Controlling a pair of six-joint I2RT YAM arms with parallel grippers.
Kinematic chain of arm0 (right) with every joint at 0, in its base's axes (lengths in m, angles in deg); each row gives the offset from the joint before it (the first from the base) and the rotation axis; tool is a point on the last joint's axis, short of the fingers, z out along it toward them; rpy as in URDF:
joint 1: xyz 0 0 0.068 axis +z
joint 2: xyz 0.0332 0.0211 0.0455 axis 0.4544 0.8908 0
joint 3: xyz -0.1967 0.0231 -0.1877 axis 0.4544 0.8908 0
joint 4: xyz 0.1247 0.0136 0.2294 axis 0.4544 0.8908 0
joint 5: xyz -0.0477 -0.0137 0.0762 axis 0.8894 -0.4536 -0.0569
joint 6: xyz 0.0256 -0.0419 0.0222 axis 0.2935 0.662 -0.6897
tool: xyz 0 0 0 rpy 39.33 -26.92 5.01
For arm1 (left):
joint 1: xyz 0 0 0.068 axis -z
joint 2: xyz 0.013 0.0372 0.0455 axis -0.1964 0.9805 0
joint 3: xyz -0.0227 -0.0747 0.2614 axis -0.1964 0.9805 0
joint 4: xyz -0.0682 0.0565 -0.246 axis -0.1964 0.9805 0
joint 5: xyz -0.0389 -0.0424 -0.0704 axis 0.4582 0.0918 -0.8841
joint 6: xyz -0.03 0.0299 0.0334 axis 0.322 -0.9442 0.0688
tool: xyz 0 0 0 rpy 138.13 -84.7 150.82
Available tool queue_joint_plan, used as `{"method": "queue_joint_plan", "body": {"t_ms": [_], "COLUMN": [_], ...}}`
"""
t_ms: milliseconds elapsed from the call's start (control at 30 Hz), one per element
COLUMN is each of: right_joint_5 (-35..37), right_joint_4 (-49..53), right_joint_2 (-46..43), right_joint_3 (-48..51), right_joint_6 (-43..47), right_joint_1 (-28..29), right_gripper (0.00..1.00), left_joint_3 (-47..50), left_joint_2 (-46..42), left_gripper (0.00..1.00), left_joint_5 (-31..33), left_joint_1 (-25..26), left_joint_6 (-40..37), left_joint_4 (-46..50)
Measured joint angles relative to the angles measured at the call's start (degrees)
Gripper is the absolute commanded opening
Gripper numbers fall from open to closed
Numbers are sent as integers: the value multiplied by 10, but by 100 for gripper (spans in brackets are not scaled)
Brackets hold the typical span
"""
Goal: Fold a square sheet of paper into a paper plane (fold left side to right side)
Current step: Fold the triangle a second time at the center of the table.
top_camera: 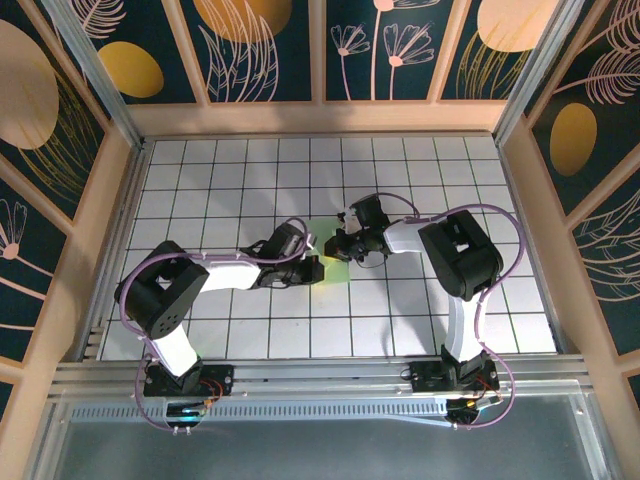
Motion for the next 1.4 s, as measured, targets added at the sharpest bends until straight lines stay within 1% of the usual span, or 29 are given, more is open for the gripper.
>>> {"method": "queue_joint_plan", "body": {"t_ms": [233,533,1133,1400], "right_joint_5": [-2,-2,-1,0], "right_joint_4": [-6,-6,-1,10], "right_joint_2": [0,1,1,3], "right_joint_3": [2,2,0,-6], "right_joint_6": [0,0,0,4], "right_joint_1": [0,0,0,-1], "right_gripper": [0,0,0,0], "left_joint_3": [-50,-68,-67,-35], "left_joint_2": [26,70,70,52], "left_gripper": [0,0,0,0], "left_joint_5": [-6,-3,5,2], "left_joint_1": [0,0,0,0], "left_joint_6": [-9,-29,-46,-72], "left_joint_4": [2,22,33,12]}}
